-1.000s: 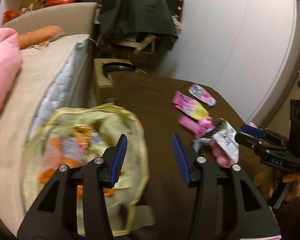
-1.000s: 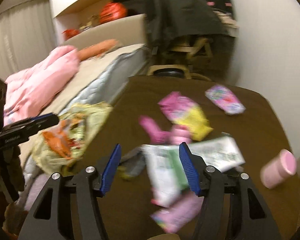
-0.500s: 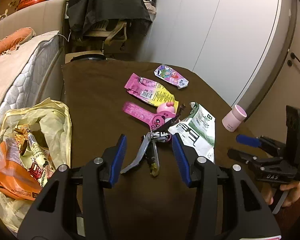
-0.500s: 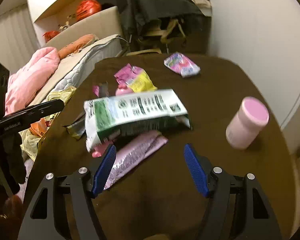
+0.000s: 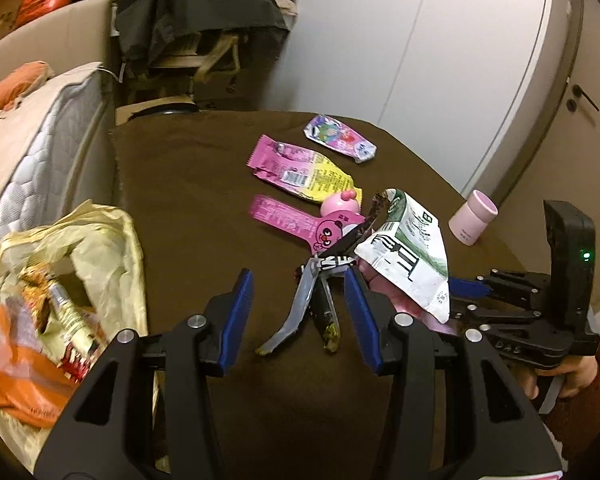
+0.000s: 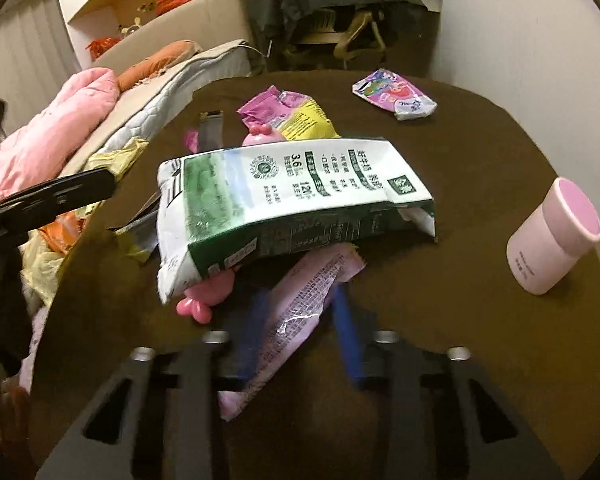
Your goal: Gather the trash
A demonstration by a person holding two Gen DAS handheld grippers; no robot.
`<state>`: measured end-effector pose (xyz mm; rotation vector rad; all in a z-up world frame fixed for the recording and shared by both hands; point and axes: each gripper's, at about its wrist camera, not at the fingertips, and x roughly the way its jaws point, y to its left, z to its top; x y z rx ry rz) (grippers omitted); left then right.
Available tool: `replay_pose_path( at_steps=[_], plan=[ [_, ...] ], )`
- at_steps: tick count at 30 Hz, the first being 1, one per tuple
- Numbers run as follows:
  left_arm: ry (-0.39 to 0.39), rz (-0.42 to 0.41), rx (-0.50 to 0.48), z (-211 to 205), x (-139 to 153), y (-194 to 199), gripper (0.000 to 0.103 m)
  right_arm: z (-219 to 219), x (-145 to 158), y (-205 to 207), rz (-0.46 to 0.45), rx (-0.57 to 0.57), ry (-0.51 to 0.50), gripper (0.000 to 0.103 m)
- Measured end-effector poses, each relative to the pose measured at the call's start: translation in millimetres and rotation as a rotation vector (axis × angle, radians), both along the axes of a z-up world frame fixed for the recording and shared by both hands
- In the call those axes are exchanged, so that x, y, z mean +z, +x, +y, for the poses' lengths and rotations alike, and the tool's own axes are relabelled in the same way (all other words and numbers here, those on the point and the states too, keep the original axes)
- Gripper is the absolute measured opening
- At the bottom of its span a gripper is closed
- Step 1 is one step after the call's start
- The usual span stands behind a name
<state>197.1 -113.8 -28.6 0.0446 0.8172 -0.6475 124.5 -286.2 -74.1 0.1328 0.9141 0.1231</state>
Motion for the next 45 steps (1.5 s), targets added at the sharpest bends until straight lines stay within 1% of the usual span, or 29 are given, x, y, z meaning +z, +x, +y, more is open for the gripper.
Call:
replay_pose_path(
  at_steps=[1, 3, 7, 9, 13, 14, 16, 19, 20, 21, 25, 28, 30, 31, 32, 33, 36, 37, 39, 41, 45],
  plan=[
    [0.011, 0.000, -0.006, -3.0, -1.5, 2.1, 0.045, -4.4, 0.4, -5.2, -0.002, -0.010, -0.005, 0.021],
    [0.051, -0.006, -0.022, -12.5, -6.3, 8.0, 0.045, -12.6, 1.1, -14.2, -0.008, -0.028, -0.015, 0.020],
    [0.122, 0.007, -0.058, -31.0, -18.5, 19.5, 0.045, -33.0, 2.8, -33.1, -0.015, -0.071, 0.018, 0.020],
    [0.131, 0.017, -0.066, -35.7, -21.8, 21.3, 0.045, -40.5, 3.9, -40.9, -0.020, -0.093, 0.030, 0.019],
    [0.110, 0.081, -0.088, -40.9, -25.5, 19.3, 0.044, -49.6, 5.2, -50.5, -0.030, -0.116, 0.048, 0.019],
    [0.106, 0.100, -0.092, -41.6, -27.0, 16.9, 0.039, -50.6, 5.3, -52.2, -0.033, -0.120, 0.052, 0.019],
    [0.108, 0.113, -0.098, -42.6, -28.7, 11.5, 0.034, -51.6, 5.7, -53.4, -0.038, -0.124, 0.058, 0.019],
    [0.109, 0.111, -0.108, -42.6, -27.4, 1.5, 0.024, -50.3, 8.0, -55.1, -0.049, -0.121, 0.061, 0.019],
    [0.106, 0.109, -0.108, -41.1, -26.0, -2.4, 0.016, -49.4, 8.7, -55.9, -0.053, -0.121, 0.062, 0.019],
    [0.098, 0.112, -0.106, -38.9, -24.5, -5.6, 0.014, -48.4, 9.8, -56.5, -0.057, -0.118, 0.064, 0.019],
    [0.074, 0.124, -0.104, -29.1, -20.0, -20.7, 0.011, -45.8, 13.9, -58.8, -0.075, -0.113, 0.067, 0.019],
    [0.052, 0.135, -0.130, -21.0, -16.9, -36.0, 0.011, -44.1, 16.2, -62.4, -0.092, -0.110, 0.063, 0.019],
    [0.051, 0.120, -0.151, -19.3, -15.3, -43.2, 0.012, -43.3, 16.8, -64.7, -0.097, -0.112, 0.064, 0.019],
    [0.058, 0.101, -0.156, -18.4, -14.2, -46.3, 0.020, -44.7, 16.3, -66.1, -0.099, -0.114, 0.067, 0.019],
    [0.071, 0.075, -0.154, -17.3, -13.2, -49.1, 0.030, -45.6, 16.1, -67.3, -0.099, -0.116, 0.068, 0.019],
    [0.078, 0.056, -0.151, -16.4, -12.4, -50.7, 0.033, -46.6, 15.9, -68.7, -0.100, -0.118, 0.069, 0.019],
    [0.081, 0.048, -0.172, -19.6, -10.7, -54.2, 0.036, -50.9, 14.9, -73.5, -0.099, -0.128, 0.071, 0.019],
    [0.090, 0.044, -0.187, -22.5, -10.8, -56.0, 0.038, -53.0, 14.6, -75.9, -0.099, -0.134, 0.073, 0.019],
    [0.139, 0.012, -0.214, -32.5, -12.2, -62.4, 0.039, -55.4, 14.4, -78.0, -0.097, -0.139, 0.075, 0.019],
    [0.192, -0.019, -0.206, -42.9, -15.2, -64.2, 0.039, -57.6, 14.6, -80.9, -0.098, -0.140, 0.072, 0.019],
    [0.212, -0.027, -0.178, -56.1, -17.1, -55.8, 0.039, -60.1, 12.6, -83.3, -0.099, -0.154, 0.048, 0.019]
  ],
)
